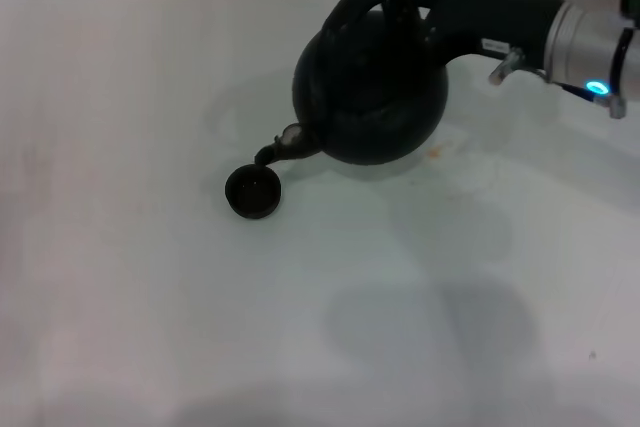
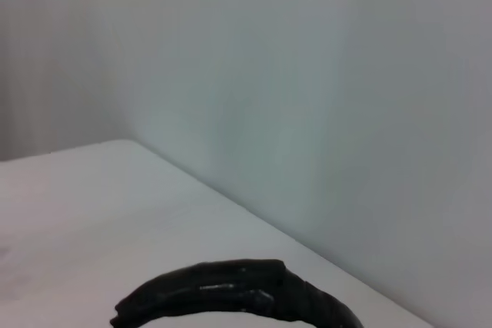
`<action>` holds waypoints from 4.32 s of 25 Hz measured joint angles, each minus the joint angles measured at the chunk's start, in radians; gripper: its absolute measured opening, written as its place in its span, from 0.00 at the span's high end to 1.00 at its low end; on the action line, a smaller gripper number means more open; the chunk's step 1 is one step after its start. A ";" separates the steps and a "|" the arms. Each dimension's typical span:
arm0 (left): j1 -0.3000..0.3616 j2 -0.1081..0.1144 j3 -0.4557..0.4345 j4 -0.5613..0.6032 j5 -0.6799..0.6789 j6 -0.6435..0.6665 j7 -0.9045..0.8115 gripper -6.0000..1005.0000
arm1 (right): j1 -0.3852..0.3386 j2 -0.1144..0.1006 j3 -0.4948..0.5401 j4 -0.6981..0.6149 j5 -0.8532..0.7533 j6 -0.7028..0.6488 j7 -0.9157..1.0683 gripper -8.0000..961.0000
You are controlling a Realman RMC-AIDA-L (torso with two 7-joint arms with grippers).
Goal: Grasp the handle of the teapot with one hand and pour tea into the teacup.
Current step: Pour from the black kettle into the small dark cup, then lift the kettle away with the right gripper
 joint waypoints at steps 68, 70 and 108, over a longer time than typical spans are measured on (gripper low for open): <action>-0.018 0.002 0.008 0.031 0.046 0.001 0.012 0.12 | -0.025 0.002 -0.362 -0.038 -0.001 0.497 -0.427 0.85; -0.018 0.002 0.008 0.031 0.045 0.001 0.012 0.12 | -0.025 0.001 -0.384 -0.038 -0.001 0.531 -0.442 0.85; -0.026 0.002 0.005 0.032 0.044 -0.001 0.012 0.12 | -0.027 -0.001 -0.430 -0.048 -0.003 0.604 -0.530 0.87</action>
